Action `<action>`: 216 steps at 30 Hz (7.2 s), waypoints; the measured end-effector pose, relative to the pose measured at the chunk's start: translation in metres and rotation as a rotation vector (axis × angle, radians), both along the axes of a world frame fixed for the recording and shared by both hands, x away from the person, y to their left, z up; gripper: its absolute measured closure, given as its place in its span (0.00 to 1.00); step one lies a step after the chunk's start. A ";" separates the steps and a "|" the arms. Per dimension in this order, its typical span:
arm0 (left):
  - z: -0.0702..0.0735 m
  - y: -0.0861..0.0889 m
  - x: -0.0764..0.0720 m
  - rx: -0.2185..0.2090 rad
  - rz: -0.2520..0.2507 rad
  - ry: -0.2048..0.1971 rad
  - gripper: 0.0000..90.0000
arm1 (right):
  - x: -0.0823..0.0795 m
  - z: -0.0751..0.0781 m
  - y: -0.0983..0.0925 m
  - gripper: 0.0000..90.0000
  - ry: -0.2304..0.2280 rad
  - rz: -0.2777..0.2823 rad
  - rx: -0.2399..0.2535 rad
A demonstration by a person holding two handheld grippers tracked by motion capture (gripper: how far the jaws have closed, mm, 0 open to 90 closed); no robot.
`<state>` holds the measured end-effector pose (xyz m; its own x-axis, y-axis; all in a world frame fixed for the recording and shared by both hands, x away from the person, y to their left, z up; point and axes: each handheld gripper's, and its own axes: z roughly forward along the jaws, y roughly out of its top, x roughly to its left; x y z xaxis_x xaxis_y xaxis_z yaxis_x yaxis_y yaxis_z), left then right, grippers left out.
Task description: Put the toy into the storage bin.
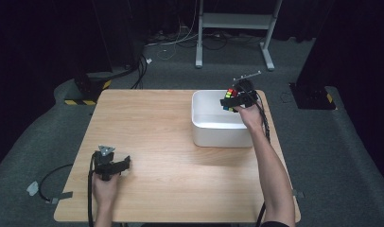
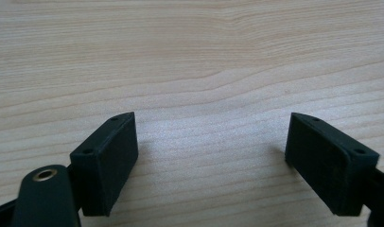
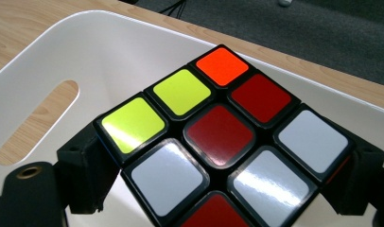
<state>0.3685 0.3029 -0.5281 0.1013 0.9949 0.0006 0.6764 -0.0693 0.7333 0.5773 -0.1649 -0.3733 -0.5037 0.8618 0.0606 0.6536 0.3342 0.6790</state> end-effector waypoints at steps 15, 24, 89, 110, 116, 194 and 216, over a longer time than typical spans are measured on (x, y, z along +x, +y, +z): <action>0.000 0.000 0.000 -0.001 0.000 0.000 0.20 | -0.008 0.002 -0.003 0.15 -0.005 0.013 0.025; 0.000 0.000 0.000 -0.002 0.000 0.000 0.20 | -0.015 0.002 -0.005 0.15 -0.008 0.010 0.030; 0.000 0.000 0.000 -0.001 -0.001 0.000 0.20 | -0.054 0.005 -0.023 0.15 -0.038 0.039 0.085; 0.000 0.000 0.000 -0.001 -0.001 0.000 0.20 | -0.068 0.002 -0.024 0.15 -0.045 0.062 0.092; 0.000 0.000 0.000 -0.001 -0.001 0.000 0.20 | -0.070 -0.001 -0.024 0.15 -0.045 0.062 0.090; 0.000 0.000 0.000 0.000 -0.001 0.000 0.20 | -0.093 0.001 -0.044 0.14 -0.076 0.092 0.205; 0.000 0.000 0.000 0.000 -0.001 0.000 0.20 | -0.117 0.008 -0.054 0.19 -0.153 0.095 0.229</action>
